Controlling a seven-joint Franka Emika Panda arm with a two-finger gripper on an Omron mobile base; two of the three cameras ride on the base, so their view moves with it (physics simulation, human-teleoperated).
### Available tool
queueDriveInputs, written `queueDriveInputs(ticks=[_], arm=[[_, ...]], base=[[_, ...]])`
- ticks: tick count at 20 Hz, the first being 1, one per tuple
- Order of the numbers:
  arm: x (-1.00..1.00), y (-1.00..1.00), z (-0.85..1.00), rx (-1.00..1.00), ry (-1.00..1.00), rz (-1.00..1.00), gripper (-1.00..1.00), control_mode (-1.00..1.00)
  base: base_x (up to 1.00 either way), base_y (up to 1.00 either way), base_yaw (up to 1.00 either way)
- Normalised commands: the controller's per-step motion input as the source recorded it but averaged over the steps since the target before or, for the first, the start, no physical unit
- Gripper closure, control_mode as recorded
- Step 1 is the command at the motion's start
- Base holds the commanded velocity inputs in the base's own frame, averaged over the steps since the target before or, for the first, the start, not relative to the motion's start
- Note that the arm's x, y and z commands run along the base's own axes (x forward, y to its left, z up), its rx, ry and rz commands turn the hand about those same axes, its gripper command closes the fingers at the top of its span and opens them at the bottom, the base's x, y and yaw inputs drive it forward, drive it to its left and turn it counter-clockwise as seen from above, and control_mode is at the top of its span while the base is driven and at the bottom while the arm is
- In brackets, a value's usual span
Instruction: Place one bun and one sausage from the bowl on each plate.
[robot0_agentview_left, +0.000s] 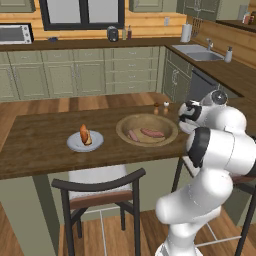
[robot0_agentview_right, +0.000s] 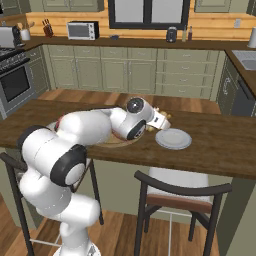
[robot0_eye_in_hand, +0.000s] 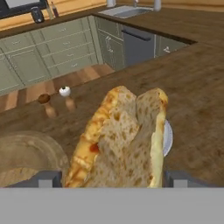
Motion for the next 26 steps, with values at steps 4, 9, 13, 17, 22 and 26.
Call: queueDriveInputs(ticks=[4, 9, 13, 17, 22, 26], arm=[[0.04, -0.21, -0.68, -0.07, -0.01, -0.03, 1.00, -1.00], [0.29, -0.17, -0.42, -0.06, 0.01, -0.01, 1.00, -1.00], [0.66, -0.38, -0.05, 0.00, 0.08, 0.00, 1.00, -1.00], [0.33, -0.33, -0.59, 0.00, 0.18, 0.00, 1.00, -1.00], [0.36, -0.15, -0.53, 0.00, 0.04, 0.00, -1.00, -1.00], [0.61, 0.00, -0.39, 0.00, -0.15, 0.00, -1.00, -1.00]], base=[[0.00, 0.00, 0.00], [0.00, 0.00, 0.00], [0.00, 0.00, 0.00], [0.00, 0.00, 0.00], [0.00, 0.00, 0.00], [0.00, 0.00, 0.00]])
